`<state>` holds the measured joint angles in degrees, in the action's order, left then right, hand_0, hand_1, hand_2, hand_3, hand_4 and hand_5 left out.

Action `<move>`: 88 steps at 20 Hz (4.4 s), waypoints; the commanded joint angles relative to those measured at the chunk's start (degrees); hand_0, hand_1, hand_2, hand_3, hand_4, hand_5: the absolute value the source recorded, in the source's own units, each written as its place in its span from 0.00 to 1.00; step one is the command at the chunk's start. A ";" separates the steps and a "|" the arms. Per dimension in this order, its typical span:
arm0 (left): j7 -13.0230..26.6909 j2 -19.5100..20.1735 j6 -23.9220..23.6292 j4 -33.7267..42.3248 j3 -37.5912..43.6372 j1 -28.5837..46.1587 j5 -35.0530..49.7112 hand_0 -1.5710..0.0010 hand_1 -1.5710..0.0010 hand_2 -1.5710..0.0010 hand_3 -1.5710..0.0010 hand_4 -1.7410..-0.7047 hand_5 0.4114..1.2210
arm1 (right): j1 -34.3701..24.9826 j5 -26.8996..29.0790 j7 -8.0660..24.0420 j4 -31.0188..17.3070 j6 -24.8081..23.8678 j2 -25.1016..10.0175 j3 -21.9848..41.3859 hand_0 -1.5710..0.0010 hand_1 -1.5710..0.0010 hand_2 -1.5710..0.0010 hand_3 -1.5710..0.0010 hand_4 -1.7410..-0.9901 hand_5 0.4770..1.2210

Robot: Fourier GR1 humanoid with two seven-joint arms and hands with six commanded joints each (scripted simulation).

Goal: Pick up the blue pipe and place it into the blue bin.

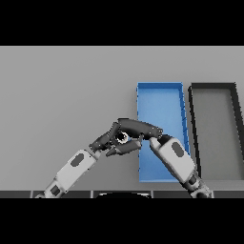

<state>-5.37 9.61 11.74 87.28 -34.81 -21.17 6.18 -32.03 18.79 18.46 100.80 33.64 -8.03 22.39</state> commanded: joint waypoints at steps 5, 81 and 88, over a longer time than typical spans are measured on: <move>1.23 1.63 5.14 0.41 0.52 0.35 -1.27 0.68 0.74 0.73 0.89 0.61 0.95 | 0.80 -0.93 0.73 1.47 0.11 0.65 0.66 0.01 0.01 0.01 0.01 0.34 0.98; 11.31 4.57 1.13 5.14 0.93 5.04 -3.48 1.00 1.00 1.00 1.00 0.88 0.07 | -6.73 27.34 16.40 -28.54 -38.77 -36.22 19.34 0.97 0.98 0.98 0.99 0.74 0.44; 12.57 4.08 0.69 4.52 1.13 3.80 -3.86 1.00 1.00 1.00 1.00 0.88 0.08 | -5.83 27.03 15.12 -27.33 -39.20 -36.64 19.42 0.99 0.99 0.99 0.99 0.74 0.39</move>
<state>7.26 13.70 12.40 91.81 -33.67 -17.40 2.32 -37.86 45.82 33.58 73.47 -5.55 -44.65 41.81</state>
